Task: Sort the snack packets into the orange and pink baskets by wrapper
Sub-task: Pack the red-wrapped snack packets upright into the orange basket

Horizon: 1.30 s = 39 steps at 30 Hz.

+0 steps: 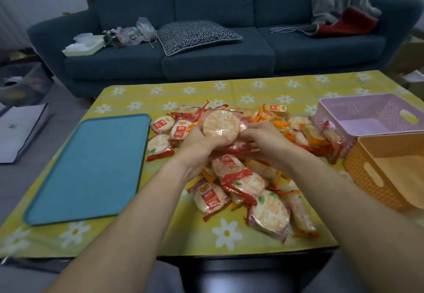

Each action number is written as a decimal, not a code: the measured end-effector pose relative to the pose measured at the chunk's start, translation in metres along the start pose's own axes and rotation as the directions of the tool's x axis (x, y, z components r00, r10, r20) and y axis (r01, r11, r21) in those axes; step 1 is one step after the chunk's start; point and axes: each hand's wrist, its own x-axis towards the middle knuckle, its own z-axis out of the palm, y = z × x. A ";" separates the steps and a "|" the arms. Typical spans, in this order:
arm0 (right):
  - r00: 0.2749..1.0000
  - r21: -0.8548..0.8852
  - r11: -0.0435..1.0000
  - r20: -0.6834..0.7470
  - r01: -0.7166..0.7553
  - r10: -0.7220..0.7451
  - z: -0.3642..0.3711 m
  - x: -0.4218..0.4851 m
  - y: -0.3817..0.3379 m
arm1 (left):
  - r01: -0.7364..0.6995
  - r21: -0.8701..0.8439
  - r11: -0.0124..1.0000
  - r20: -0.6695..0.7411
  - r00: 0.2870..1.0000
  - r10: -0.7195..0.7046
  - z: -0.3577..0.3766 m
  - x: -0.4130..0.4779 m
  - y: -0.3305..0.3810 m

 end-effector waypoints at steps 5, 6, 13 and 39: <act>0.993 -0.852 0.521 -0.010 0.052 -0.116 -0.020 -0.009 0.027 | 0.111 0.249 0.962 -0.010 0.994 -0.112 -0.011 -0.008 -0.011; 0.998 -0.896 0.443 0.010 0.034 -0.056 -0.021 -0.010 0.035 | 0.118 0.325 0.938 -0.005 0.992 -0.123 -0.012 -0.010 -0.013; 1.000 -0.939 0.344 0.016 0.018 -0.009 -0.009 -0.018 0.064 | 0.158 0.473 0.867 -0.006 0.984 -0.177 -0.008 -0.010 -0.024; 0.952 -0.921 0.376 0.200 0.102 0.231 -0.041 -0.065 0.058 | 0.121 0.242 0.963 -0.087 0.991 -0.102 0.033 0.003 -0.020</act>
